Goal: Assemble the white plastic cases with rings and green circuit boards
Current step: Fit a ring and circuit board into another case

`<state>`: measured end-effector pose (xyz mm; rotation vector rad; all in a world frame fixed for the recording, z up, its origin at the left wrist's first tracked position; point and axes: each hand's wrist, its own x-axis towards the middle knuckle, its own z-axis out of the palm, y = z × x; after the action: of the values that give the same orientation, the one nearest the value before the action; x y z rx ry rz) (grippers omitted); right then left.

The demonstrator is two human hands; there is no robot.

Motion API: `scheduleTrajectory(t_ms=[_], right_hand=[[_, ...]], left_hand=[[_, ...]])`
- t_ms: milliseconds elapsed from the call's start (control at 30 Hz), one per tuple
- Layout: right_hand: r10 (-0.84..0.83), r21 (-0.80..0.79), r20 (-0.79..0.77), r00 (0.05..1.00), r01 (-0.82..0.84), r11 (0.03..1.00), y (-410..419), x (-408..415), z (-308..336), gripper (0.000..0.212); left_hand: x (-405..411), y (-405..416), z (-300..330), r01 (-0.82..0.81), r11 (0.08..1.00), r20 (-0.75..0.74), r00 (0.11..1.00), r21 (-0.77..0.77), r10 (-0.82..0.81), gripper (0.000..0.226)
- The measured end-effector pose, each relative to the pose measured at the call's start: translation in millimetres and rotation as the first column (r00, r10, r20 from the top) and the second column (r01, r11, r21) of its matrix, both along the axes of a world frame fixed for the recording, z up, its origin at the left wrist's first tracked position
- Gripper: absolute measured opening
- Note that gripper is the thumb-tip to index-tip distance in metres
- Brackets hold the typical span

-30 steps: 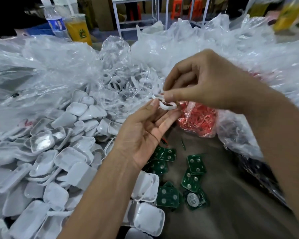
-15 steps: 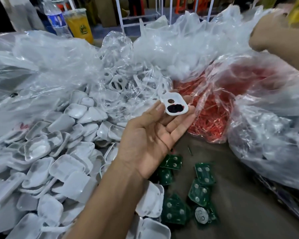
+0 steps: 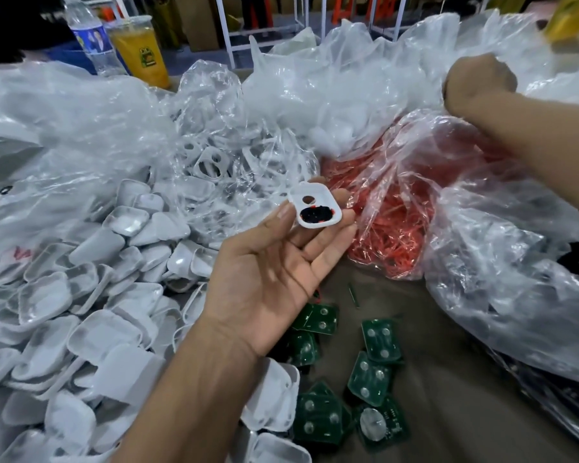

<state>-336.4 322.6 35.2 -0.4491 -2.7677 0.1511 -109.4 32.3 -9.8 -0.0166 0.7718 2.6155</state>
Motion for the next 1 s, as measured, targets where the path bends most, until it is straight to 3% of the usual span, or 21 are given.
scheduleTrajectory(t_ms=[33, 200, 267, 367, 467, 533, 600, 733, 867, 1000], right_hand=[[-0.117, -0.027, -0.048, 0.992, 0.116, 0.993, 9, 3, 6, 0.030], [-0.088, -0.225, -0.176, 0.980, 0.047, 0.973, 5, 6, 10, 0.022], [-0.119, -0.357, -0.251, 0.961, 0.022, 0.934, -3, 4, 22, 0.039], [-0.248, -0.589, -0.466, 0.849, -0.088, 0.804, -29, 22, 42, 0.032], [-0.180, -0.659, -0.591, 0.786, -0.342, 0.670, -69, 51, 58, 0.020], [-0.106, -0.721, -0.625, 0.774, -0.520, 0.457, -99, 76, 63, 0.023], [-0.036, -0.767, -0.616, 0.787, -0.588, 0.258, -123, 108, 62, 0.015], [0.115, -0.826, -0.557, 0.823, -0.563, 0.033, -142, 171, 36, 0.003], [0.207, -0.845, -0.535, 0.819, -0.522, -0.119, -147, 203, -6, 0.007], [0.266, -0.813, -0.575, 0.774, -0.576, -0.082, -140, 206, -35, 0.016]], left_hand=[[0, 0, 0, -0.004, 1.000, 0.006, 1.000, 0.004, 0.004, 0.037], [2, -3, 4, -0.016, 0.999, 0.012, 1.000, 0.041, 0.015, 0.034], [2, -5, 5, -0.024, 0.999, 0.005, 1.000, 0.047, 0.024, 0.034], [3, -6, 7, -0.035, 0.998, 0.008, 0.999, 0.060, 0.034, 0.038], [3, -8, 8, -0.045, 0.998, 0.010, 0.999, 0.052, 0.045, 0.042], [4, -10, 10, -0.059, 0.997, 0.010, 0.998, 0.057, 0.058, 0.042], [4, -13, 11, -0.072, 0.996, 0.007, 0.997, 0.058, 0.072, 0.046], [2, -25, 14, -0.084, 0.996, -0.040, 0.996, -0.008, 0.083, 0.047], [-2, -42, 16, -0.084, 0.993, -0.063, 0.995, -0.088, 0.078, 0.046], [-2, -46, 17, -0.081, 0.986, -0.072, 0.995, -0.147, 0.071, 0.053]])
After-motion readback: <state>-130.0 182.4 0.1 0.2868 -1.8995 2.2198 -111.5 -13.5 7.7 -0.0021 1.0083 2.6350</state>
